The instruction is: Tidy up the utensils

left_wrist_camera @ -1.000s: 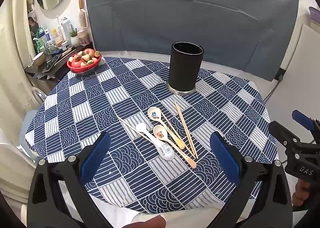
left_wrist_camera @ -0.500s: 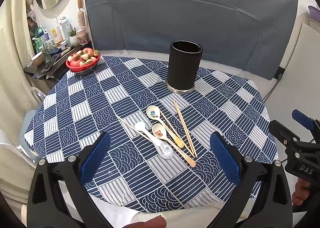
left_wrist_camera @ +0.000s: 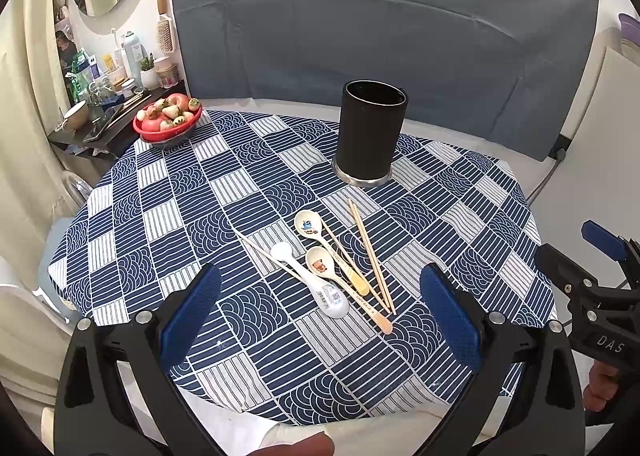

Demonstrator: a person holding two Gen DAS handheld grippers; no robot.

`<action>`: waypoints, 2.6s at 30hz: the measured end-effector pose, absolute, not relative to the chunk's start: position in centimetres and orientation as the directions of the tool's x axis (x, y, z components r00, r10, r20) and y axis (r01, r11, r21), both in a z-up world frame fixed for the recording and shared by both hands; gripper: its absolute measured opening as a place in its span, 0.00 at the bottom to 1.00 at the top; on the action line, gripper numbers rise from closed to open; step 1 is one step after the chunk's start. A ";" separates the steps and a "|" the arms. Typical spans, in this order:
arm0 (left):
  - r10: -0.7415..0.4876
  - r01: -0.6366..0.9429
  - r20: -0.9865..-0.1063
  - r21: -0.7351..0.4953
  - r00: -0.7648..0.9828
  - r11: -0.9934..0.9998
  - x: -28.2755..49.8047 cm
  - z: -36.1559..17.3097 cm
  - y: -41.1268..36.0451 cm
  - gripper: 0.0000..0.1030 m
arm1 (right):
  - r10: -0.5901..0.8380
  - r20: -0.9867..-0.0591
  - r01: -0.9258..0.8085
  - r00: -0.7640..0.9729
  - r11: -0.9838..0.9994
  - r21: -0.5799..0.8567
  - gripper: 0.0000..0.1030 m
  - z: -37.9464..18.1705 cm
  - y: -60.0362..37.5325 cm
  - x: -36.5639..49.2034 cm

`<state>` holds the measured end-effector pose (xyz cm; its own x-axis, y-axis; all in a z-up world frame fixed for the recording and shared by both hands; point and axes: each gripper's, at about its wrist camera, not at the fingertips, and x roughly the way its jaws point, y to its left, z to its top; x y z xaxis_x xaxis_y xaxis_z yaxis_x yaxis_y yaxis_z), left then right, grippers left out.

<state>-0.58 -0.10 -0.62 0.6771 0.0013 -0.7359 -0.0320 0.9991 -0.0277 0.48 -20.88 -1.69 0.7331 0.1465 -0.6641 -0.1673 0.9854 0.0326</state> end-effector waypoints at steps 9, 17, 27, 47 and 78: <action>-0.014 -0.025 -0.749 -0.041 0.662 0.999 -0.3 -1.1 0.0 0.94 | 0.143 -0.676 -0.173 0.723 0.985 0.023 0.92 -1.9 -20.5 0.6; -0.005 -0.042 -0.764 -0.042 0.645 0.998 -0.2 -1.5 0.5 0.94 | 0.139 -0.687 -0.184 0.713 0.983 0.008 0.92 -2.0 -20.2 0.9; 0.012 -0.060 -0.777 -0.033 0.629 0.998 0.4 -1.8 0.9 0.94 | 0.144 -0.676 -0.187 0.723 0.982 0.008 0.92 -1.7 -20.1 1.8; 0.039 -0.211 -0.857 -0.082 0.514 0.974 3.7 -4.3 5.4 0.94 | 0.110 -0.746 -0.196 0.657 0.980 -0.029 0.92 -3.7 -19.1 7.8; -0.037 -0.476 -0.983 -0.120 0.180 0.871 13.1 -16.2 12.8 0.94 | 0.065 -0.940 -0.337 0.336 0.940 -0.056 0.92 -17.0 -12.2 20.0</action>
<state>13.13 12.82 -16.21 0.1803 -0.0374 -0.9829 -0.4759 0.8712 -0.1205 19.97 -12.21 -17.02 0.3363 0.0649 -0.9395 -0.3373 0.9397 -0.0559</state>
